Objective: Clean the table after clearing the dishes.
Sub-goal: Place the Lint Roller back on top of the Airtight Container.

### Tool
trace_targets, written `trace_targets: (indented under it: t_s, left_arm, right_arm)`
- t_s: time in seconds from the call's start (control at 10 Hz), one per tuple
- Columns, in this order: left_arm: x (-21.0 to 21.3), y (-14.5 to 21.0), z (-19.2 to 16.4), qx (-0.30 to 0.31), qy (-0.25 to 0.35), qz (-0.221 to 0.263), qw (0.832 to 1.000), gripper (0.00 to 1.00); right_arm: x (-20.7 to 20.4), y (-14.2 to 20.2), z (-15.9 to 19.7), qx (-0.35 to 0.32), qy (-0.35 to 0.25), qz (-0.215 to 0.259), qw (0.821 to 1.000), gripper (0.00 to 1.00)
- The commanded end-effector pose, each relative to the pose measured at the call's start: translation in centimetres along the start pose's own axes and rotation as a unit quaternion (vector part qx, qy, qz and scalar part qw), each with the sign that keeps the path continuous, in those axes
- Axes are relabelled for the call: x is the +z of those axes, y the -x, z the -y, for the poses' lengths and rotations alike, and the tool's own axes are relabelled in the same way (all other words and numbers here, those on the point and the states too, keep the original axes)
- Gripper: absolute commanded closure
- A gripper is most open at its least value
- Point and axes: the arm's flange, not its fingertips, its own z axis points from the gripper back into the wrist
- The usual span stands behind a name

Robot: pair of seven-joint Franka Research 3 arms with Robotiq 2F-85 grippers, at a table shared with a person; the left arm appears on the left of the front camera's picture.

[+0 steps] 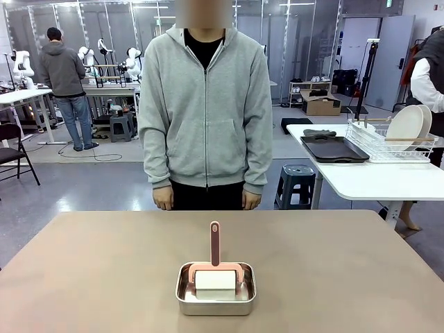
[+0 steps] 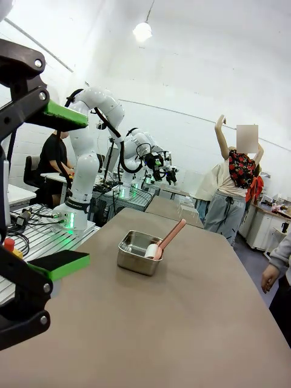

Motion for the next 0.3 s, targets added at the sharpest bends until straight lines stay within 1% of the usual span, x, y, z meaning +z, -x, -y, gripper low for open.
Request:
trace_targets:
  t_s: [0.0,0.2]
  left_arm:
    - [0.36,0.15,0.1,-0.003,0.006,0.002,1.0,0.0]
    - [0.36,0.15,0.1,-0.003,0.006,0.002,1.0,0.0]
  right_arm:
    - [0.25,0.11,-0.18,0.001,0.001,0.0,1.0,0.0]
    - [0.25,0.11,-0.18,0.001,0.001,0.0,1.0,0.0]
